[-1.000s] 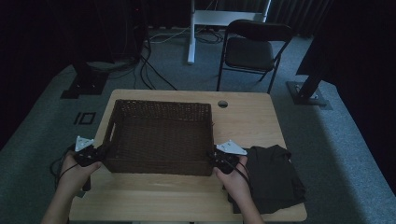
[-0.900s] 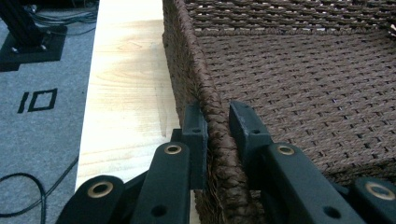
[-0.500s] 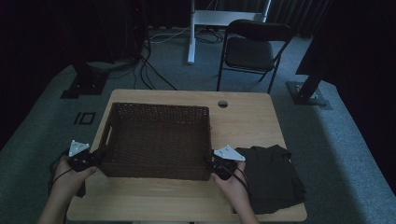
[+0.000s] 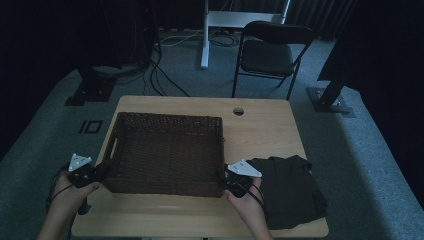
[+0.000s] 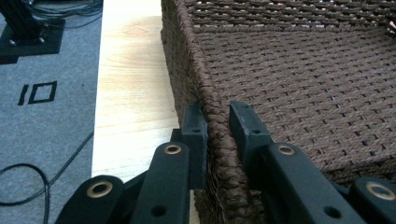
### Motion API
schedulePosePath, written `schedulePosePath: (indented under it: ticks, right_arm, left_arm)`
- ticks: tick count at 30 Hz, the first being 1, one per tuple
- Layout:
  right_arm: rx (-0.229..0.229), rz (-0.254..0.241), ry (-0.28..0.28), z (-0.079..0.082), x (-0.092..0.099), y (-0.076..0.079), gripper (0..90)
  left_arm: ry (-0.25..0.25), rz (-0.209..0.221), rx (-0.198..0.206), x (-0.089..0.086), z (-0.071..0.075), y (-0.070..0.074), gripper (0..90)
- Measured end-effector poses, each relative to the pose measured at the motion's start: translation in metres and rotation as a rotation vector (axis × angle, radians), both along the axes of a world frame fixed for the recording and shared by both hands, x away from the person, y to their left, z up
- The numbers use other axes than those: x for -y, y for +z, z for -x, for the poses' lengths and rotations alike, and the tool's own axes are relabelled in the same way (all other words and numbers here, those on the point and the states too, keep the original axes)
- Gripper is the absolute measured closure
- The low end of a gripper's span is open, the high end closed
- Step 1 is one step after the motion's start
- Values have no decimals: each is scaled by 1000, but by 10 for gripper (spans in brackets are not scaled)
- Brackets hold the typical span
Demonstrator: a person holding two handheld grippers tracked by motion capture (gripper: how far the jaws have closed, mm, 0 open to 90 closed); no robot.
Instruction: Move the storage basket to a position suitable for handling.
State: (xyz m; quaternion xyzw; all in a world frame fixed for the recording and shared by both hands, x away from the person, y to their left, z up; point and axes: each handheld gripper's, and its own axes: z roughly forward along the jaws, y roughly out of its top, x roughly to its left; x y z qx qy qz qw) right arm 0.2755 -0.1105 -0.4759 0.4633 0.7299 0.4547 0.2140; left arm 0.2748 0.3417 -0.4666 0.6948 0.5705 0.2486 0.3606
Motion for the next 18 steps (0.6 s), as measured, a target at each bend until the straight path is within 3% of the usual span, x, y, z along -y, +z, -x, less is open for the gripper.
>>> schedulePosePath:
  ticks: [6, 7, 8, 9, 11, 12, 14, 15, 17, 18]
  right_arm:
    - [-7, -41, 17, -2, 4, -1, 594]
    - [19, -28, 17, -4, 4, -1, 491]
    - [19, -28, 17, -4, 4, -1, 491]
    - [28, -16, 41, -6, 5, 2, 412]
    - [26, -21, 42, -7, 5, 4, 392]
    - [30, -25, 48, -8, 5, 7, 320]
    - [46, -17, 53, -11, 5, 12, 257]
    - [53, -9, 64, -15, 4, 15, 177]
    - [56, -9, 64, -16, 4, 15, 154]
    - [49, 1, 92, -19, 4, 15, 126]
  left_arm:
    - [-22, 25, -16, -1, -1, 0, 715]
    - [-26, 37, -16, -1, -2, 0, 647]
    - [-34, 43, -20, -1, -2, 0, 647]
    - [-47, 50, -13, -1, -3, 1, 559]
    - [-71, 62, 26, -2, -4, 2, 543]
    - [-81, 56, 43, -2, -5, 3, 469]
    - [-91, 6, 52, -2, -6, 6, 429]
    - [-86, 2, 75, -4, -8, 8, 350]
    - [-81, 19, 74, -5, -9, 10, 319]
    - [-79, 35, 77, -6, -10, 11, 259]
